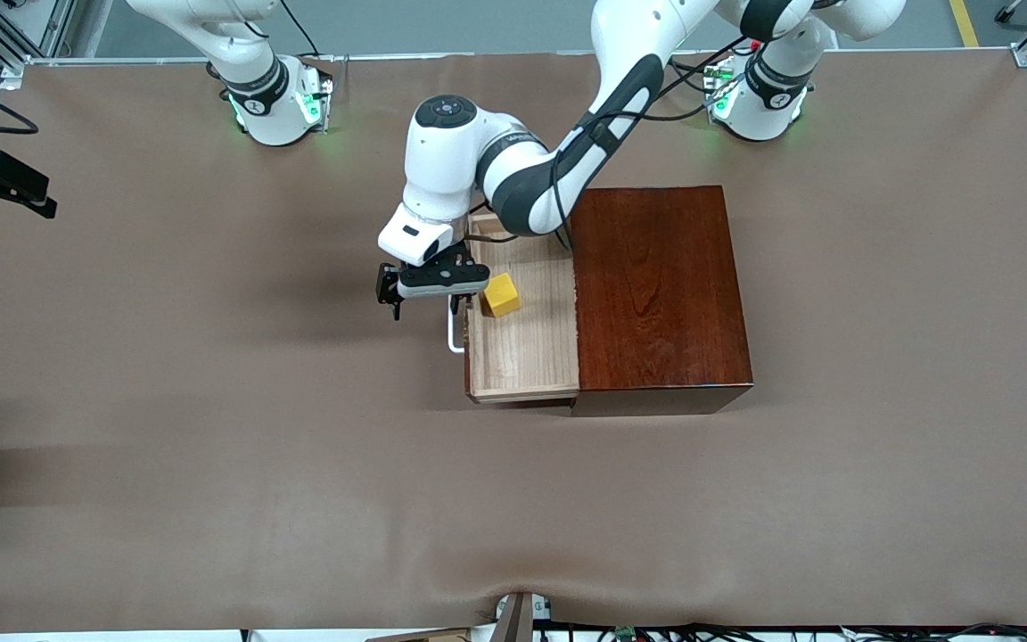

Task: Open drawer, take yellow block, close drawer
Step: 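Pull the drawer open with the left gripper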

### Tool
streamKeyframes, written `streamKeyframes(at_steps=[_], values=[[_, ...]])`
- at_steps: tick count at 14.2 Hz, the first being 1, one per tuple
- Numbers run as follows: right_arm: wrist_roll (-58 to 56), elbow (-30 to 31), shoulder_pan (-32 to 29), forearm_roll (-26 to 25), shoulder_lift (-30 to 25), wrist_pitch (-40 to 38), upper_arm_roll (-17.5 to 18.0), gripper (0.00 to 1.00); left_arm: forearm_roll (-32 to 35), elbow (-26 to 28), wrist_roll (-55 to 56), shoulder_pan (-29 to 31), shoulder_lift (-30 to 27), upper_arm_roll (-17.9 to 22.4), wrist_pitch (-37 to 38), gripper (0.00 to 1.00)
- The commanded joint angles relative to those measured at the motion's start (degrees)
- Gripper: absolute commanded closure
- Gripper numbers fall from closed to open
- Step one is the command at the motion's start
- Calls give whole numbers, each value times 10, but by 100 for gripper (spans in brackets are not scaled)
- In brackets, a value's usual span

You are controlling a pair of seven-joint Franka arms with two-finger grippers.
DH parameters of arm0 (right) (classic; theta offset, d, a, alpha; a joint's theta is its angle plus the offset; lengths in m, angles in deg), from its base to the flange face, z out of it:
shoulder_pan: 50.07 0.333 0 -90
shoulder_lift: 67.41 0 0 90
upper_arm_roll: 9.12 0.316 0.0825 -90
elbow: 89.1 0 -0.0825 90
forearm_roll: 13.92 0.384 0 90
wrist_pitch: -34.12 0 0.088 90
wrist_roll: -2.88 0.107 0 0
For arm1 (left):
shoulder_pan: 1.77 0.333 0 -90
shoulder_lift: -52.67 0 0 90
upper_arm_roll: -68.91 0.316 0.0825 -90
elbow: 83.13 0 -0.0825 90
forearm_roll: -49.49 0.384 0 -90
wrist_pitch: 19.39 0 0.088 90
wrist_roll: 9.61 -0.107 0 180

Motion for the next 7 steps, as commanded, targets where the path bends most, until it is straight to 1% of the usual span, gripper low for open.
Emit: streamKeyframes(at_steps=[1, 2, 4, 7], values=[[-1, -17, -6, -6, 12, -9, 3, 0, 1, -5, 2, -1, -3, -1, 21, 0], [0, -17, -6, -6, 14, -8, 3, 0, 0, -6, 1, 1, -7, -2, 28, 0], [0, -17, -7, -7, 21, -8, 3, 0, -1, -6, -1, 4, -39, -2, 68, 0], [-5, -17, -2, -18, 31, -9, 4, 0, -2, 3, -1, 37, -94, -3, 115, 0]])
